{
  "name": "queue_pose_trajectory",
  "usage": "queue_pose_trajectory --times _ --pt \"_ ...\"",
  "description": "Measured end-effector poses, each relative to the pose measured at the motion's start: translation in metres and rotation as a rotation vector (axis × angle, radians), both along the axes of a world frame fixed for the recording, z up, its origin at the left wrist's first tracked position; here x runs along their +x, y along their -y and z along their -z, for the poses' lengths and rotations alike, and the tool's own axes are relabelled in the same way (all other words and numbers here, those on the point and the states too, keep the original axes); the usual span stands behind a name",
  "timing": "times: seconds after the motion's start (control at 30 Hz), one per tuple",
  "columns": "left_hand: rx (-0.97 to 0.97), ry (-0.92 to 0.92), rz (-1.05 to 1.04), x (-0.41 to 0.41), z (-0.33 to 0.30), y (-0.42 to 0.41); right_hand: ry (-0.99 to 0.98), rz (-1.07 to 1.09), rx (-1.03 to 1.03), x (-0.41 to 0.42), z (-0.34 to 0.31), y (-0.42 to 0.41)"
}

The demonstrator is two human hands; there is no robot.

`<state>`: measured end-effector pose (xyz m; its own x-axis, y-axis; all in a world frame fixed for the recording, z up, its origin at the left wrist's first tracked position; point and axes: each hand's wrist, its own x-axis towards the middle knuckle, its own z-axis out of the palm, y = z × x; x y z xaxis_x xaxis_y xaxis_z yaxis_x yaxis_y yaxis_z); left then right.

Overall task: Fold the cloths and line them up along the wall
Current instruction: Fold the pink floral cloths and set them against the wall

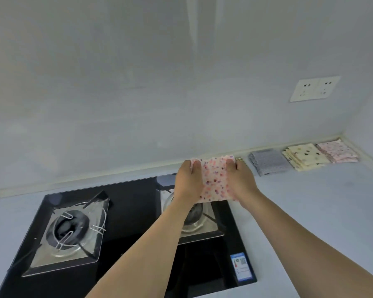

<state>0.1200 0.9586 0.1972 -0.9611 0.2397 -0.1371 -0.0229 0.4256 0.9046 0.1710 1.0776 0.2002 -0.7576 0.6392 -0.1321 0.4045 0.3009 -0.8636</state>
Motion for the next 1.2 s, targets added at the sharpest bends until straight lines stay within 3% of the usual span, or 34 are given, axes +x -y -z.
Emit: queue_pose_trajectory --times 0.27,0.5,0.63,0.73,0.93,1.2 --pt "0.041 0.053 0.116 -0.01 0.018 -0.129 0.029 0.068 -0.092 0.017 0.009 -0.129" --pt "0.0 0.096 0.271 -0.002 0.042 -0.301 0.04 0.268 -0.762 0.044 0.041 -0.303" --pt "-0.021 0.156 0.284 -0.003 0.064 -0.417 0.064 0.313 -0.913 0.066 0.056 -0.414" --pt "-0.036 0.184 0.266 -0.005 0.084 -0.496 0.102 0.381 -0.899 0.073 0.066 -0.484" --pt "-0.022 0.419 0.285 -0.029 0.113 -0.623 -0.015 0.626 -0.798 0.051 0.08 -0.6" --pt "-0.084 0.415 0.259 -0.072 0.164 -0.706 -0.028 0.514 -0.483 0.022 0.112 -0.668"
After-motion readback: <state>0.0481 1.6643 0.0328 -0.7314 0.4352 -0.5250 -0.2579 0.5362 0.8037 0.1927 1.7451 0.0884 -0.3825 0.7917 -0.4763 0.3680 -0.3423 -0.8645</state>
